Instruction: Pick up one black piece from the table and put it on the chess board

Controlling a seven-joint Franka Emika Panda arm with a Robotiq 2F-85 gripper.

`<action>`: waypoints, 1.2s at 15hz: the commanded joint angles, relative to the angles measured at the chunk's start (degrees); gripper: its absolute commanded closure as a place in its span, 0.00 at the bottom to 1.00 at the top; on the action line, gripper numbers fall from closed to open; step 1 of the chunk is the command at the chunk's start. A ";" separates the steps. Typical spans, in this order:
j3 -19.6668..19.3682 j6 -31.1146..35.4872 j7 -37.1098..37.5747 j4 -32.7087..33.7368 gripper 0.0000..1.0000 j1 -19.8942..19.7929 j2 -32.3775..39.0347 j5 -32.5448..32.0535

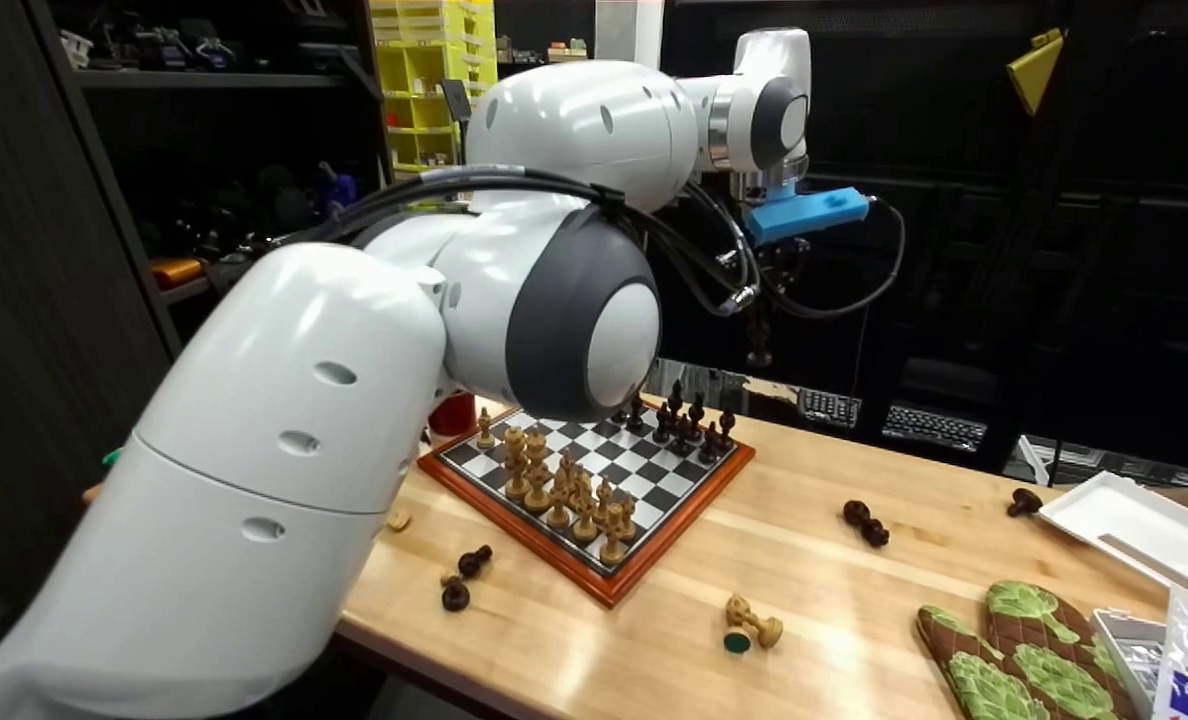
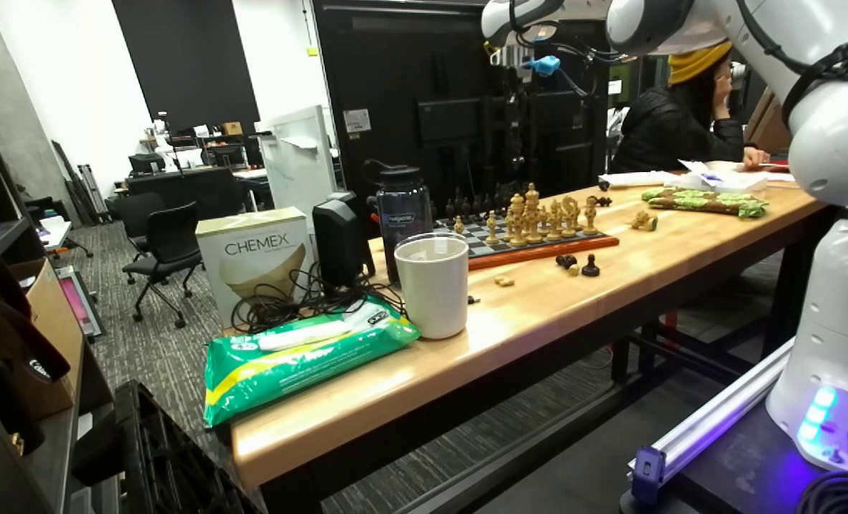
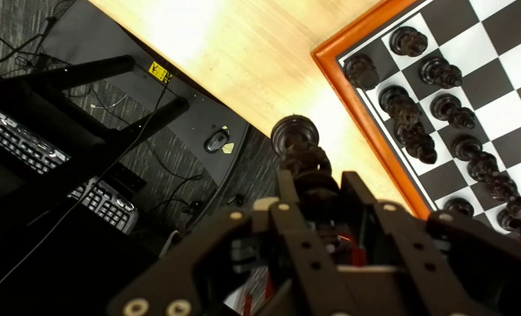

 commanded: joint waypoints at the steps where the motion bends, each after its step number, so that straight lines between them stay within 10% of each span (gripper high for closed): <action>1: 0.25 -2.33 -3.69 -2.82 0.92 1.22 -3.86 -1.19; 18: 6.73 -8.42 -16.90 -3.58 0.92 1.16 -4.09 6.02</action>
